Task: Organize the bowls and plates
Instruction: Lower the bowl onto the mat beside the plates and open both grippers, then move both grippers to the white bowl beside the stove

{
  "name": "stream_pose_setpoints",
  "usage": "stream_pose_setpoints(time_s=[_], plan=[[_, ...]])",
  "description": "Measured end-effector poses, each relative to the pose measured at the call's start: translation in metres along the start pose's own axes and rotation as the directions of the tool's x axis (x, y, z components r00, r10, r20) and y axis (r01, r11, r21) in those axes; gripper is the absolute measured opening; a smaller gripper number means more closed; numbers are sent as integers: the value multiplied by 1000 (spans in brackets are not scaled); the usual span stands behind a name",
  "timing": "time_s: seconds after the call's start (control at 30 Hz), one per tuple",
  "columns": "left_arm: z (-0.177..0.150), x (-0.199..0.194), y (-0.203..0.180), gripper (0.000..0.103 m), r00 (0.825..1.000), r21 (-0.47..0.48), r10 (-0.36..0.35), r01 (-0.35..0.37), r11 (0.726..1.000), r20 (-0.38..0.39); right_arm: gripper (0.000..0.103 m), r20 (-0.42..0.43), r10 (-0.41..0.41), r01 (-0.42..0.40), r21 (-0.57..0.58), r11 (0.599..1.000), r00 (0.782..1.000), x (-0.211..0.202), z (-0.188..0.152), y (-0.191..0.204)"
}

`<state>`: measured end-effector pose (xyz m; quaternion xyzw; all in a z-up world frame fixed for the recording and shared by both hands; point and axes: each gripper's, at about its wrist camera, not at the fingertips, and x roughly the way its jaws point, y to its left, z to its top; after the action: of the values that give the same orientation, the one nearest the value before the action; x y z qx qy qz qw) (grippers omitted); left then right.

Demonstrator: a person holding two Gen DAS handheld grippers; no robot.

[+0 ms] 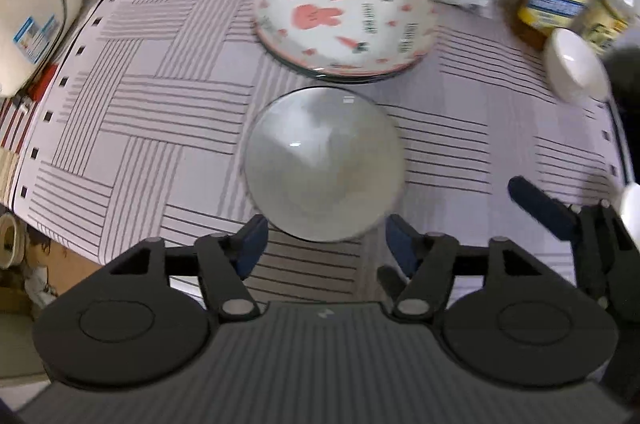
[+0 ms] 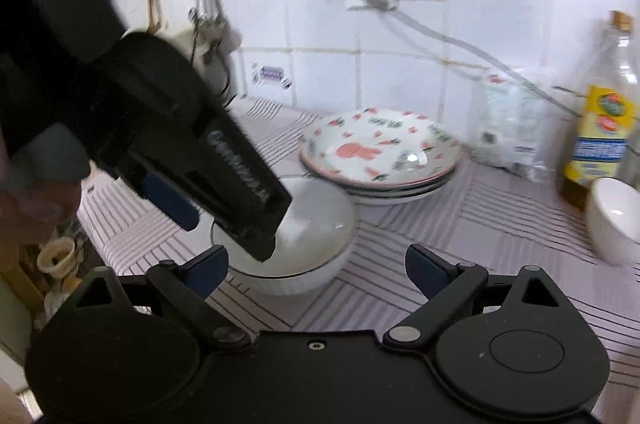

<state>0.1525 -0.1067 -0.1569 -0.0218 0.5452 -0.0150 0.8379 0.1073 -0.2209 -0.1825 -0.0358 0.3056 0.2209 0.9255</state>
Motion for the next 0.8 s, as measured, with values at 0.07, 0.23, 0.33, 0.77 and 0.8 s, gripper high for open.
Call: stream_pose_setpoints(time_s=[0.07, 0.23, 0.33, 0.77, 0.8], plan=[[-2, -11, -13, 69, 1000, 29, -19, 19, 999, 12, 97, 20, -29, 29, 9, 1000, 999, -18, 1, -7], [-6, -36, -51, 81, 997, 132, -57, 51, 990, 43, 97, 37, -107, 106, 25, 994, 994, -57, -3, -24], [-9, -48, -72, 90, 995, 188, -91, 79, 979, 52, 97, 31, -167, 166, 39, 985, 985, -78, -9, -35], [-23, -49, -171, 96, 988, 379, -152, 137, 915, 11, 100, -21, -423, 416, 235, 879, 906, -152, -60, -90], [-24, -47, -178, 96, 988, 388, -157, 141, 911, 8, 100, -29, -438, 431, 246, 868, 898, -154, -64, -94]])
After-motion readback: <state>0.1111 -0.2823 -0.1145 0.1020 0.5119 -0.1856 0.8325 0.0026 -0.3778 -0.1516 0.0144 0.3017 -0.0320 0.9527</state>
